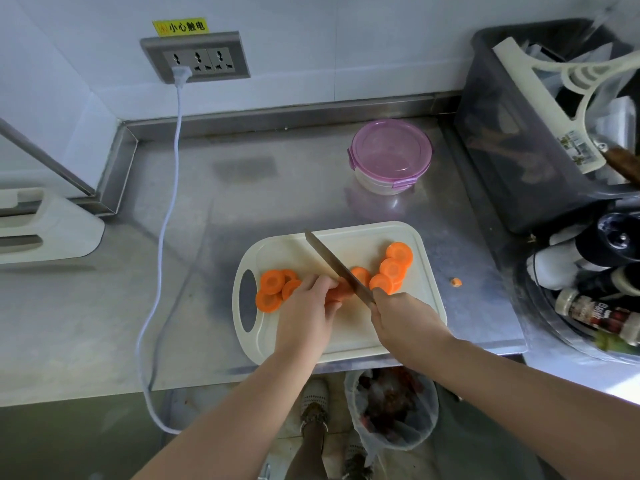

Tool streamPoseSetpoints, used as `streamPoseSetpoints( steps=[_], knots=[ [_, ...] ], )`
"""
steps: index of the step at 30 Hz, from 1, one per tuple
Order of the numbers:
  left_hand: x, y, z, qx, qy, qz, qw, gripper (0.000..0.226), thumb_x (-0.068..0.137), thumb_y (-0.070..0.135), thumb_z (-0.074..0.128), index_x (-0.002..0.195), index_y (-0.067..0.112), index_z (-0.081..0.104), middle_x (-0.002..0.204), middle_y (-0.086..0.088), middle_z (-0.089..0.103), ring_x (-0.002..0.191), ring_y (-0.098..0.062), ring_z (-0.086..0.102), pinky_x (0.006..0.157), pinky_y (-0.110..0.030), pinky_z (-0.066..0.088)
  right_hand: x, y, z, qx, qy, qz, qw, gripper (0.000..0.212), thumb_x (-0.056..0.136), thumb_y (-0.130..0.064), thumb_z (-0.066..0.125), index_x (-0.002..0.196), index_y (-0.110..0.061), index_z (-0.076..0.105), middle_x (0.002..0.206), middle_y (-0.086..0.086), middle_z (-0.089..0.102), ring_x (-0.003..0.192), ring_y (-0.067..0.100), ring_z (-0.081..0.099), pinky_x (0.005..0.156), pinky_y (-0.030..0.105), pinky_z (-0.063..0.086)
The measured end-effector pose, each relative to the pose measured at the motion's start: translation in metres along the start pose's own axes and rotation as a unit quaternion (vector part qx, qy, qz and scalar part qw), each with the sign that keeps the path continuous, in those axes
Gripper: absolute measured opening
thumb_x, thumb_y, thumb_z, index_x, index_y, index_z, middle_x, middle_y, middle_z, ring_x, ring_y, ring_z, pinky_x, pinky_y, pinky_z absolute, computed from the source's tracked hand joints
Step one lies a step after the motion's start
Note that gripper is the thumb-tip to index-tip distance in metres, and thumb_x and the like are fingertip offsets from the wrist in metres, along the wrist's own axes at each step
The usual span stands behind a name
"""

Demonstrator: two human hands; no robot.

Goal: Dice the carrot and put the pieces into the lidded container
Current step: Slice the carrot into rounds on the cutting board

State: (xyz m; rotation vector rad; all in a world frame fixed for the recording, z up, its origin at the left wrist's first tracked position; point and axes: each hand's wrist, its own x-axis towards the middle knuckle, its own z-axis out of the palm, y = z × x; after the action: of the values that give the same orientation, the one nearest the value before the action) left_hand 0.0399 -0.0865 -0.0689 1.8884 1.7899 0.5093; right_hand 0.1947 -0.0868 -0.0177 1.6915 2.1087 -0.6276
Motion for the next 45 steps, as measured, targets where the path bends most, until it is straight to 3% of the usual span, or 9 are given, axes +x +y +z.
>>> streamPoseSetpoints(
  steps=[3, 6, 8, 14, 18, 22, 26, 30, 45],
  knots=[
    [0.000, 0.000, -0.001, -0.001, -0.002, 0.001, 1.000, 0.023, 0.089, 0.019, 0.063, 0.112, 0.017, 0.062, 0.110, 0.006, 0.059, 0.094, -0.015, 0.059, 0.065, -0.017, 0.029, 0.001, -0.002, 0.004, 0.044, 0.000, 0.020, 0.999, 0.024, 0.103, -0.012, 0.033, 0.121, -0.014, 0.048, 0.115, 0.011, 0.050, 0.071, 0.020, 0.033, 0.048, 0.024, 0.028],
    [0.000, 0.000, -0.001, 0.005, -0.007, 0.000, 1.000, 0.023, 0.089, 0.019, 0.062, 0.112, 0.018, 0.062, 0.111, 0.007, 0.059, 0.094, -0.015, 0.059, 0.064, -0.017, 0.028, 0.008, 0.000, 0.006, 0.089, 0.018, 0.036, 0.995, 0.027, 0.103, -0.020, 0.030, 0.122, -0.012, 0.048, 0.071, 0.001, 0.037, 0.054, 0.011, 0.026, 0.062, 0.033, 0.040],
    [0.000, 0.000, 0.000, 0.010, -0.007, 0.001, 1.000, 0.024, 0.089, 0.020, 0.063, 0.113, 0.019, 0.062, 0.112, 0.007, 0.060, 0.095, -0.015, 0.059, 0.066, -0.018, 0.032, 0.010, -0.002, 0.007, 0.101, 0.023, 0.036, 0.994, 0.026, 0.103, -0.021, 0.029, 0.118, -0.013, 0.049, 0.065, 0.001, 0.028, 0.053, 0.010, 0.026, 0.067, 0.033, 0.039],
    [-0.002, 0.002, -0.001, 0.013, -0.004, -0.001, 1.000, 0.026, 0.090, 0.023, 0.061, 0.116, 0.020, 0.061, 0.114, 0.005, 0.058, 0.097, -0.015, 0.058, 0.071, -0.023, 0.043, 0.010, -0.001, 0.007, 0.117, 0.032, 0.030, 0.992, 0.029, 0.104, -0.022, 0.027, 0.118, -0.010, 0.050, 0.068, -0.001, 0.033, 0.076, 0.023, 0.045, 0.068, 0.035, 0.040],
    [-0.004, 0.000, -0.001, 0.015, 0.006, 0.010, 1.000, 0.026, 0.091, 0.023, 0.059, 0.116, 0.018, 0.060, 0.115, 0.005, 0.057, 0.096, -0.016, 0.059, 0.071, -0.026, 0.047, 0.004, 0.005, -0.002, 0.135, 0.062, 0.021, 0.989, 0.032, 0.104, -0.026, 0.027, 0.119, -0.010, 0.050, 0.085, 0.005, 0.047, 0.077, 0.026, 0.050, 0.070, 0.035, 0.043],
    [-0.005, 0.000, 0.002, -0.011, 0.024, 0.004, 1.000, 0.023, 0.090, 0.020, 0.061, 0.113, 0.015, 0.063, 0.113, 0.003, 0.058, 0.094, -0.016, 0.061, 0.077, -0.023, 0.049, -0.009, 0.009, -0.011, 0.126, 0.099, 0.001, 0.987, 0.031, 0.103, -0.027, 0.027, 0.117, -0.011, 0.049, 0.084, 0.005, 0.049, 0.075, 0.025, 0.049, 0.068, 0.034, 0.042],
    [-0.006, 0.002, 0.005, -0.001, 0.038, 0.010, 0.999, 0.020, 0.089, 0.020, 0.063, 0.108, 0.015, 0.063, 0.110, 0.004, 0.059, 0.092, -0.016, 0.062, 0.074, -0.026, 0.051, -0.014, 0.011, -0.008, 0.080, 0.086, -0.005, 0.993, 0.028, 0.103, -0.024, 0.029, 0.122, -0.012, 0.045, 0.092, 0.010, 0.059, 0.071, 0.028, 0.052, 0.055, 0.031, 0.036],
    [-0.009, 0.003, 0.008, 0.006, 0.050, 0.022, 0.998, 0.015, 0.087, 0.017, 0.065, 0.101, 0.012, 0.064, 0.106, 0.001, 0.059, 0.089, -0.020, 0.062, 0.066, -0.032, 0.052, -0.013, 0.013, -0.001, 0.043, 0.075, -0.010, 0.996, 0.025, 0.103, -0.021, 0.030, 0.121, -0.011, 0.043, 0.072, 0.002, 0.045, 0.064, 0.027, 0.048, 0.044, 0.028, 0.026],
    [-0.008, 0.001, 0.011, 0.028, 0.067, 0.044, 0.996, 0.010, 0.084, 0.017, 0.068, 0.092, 0.012, 0.065, 0.097, 0.000, 0.059, 0.084, -0.023, 0.061, 0.060, -0.027, 0.046, -0.012, 0.009, 0.003, 0.026, 0.060, -0.014, 0.998, 0.018, 0.101, -0.015, 0.034, 0.115, -0.012, 0.044, 0.067, -0.002, 0.040, 0.057, 0.020, 0.045, 0.044, 0.027, 0.028]
  ],
)
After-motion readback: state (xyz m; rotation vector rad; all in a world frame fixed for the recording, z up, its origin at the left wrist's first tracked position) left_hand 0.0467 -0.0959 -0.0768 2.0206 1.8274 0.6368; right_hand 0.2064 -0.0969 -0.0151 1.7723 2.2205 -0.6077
